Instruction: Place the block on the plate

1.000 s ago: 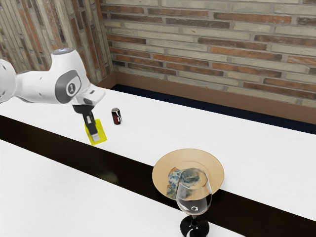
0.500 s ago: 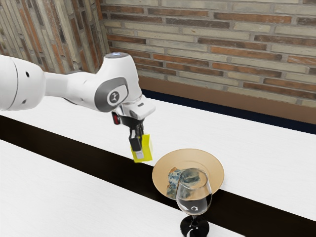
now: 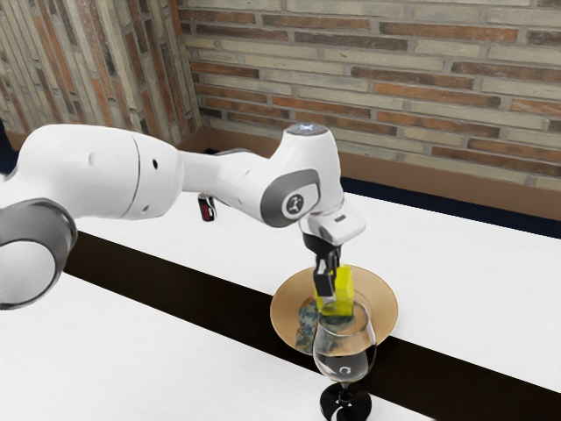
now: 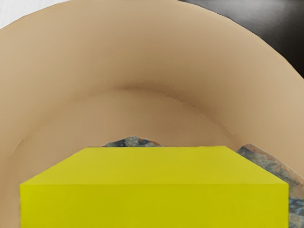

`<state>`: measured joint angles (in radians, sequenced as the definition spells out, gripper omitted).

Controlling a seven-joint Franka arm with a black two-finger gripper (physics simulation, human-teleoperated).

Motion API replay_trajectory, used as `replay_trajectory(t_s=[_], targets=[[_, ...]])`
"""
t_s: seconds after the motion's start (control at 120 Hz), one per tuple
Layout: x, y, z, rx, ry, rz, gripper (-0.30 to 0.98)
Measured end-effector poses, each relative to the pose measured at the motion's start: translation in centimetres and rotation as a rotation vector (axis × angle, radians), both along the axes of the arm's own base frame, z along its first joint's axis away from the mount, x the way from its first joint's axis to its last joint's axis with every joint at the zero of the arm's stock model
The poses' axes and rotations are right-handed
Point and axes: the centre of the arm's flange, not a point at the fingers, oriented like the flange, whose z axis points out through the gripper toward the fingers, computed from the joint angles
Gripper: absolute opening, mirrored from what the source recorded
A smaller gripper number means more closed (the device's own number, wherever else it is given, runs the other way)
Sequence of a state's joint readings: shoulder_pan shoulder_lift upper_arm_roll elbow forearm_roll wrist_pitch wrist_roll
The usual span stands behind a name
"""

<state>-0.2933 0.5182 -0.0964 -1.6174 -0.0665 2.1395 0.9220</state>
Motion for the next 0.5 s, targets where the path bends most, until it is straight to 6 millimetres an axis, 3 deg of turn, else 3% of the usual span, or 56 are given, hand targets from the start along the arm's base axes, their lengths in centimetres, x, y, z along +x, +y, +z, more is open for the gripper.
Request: replay_trajectory(t_s=[0.15, 0.267, 0.383, 0.5], targets=[[0.0, -0.4, -1.3, 0.001, 0.015, 0.000, 0.47], [0.0, -0.4, -1.2, -0.001, 0.013, 0.002, 0.56], [-0.1, 0.3, 2.3, -0.012, -0.027, 0.016, 0.61], [-0.5, 4.4, 7.2, -0.008, -0.058, 0.102, 0.64]])
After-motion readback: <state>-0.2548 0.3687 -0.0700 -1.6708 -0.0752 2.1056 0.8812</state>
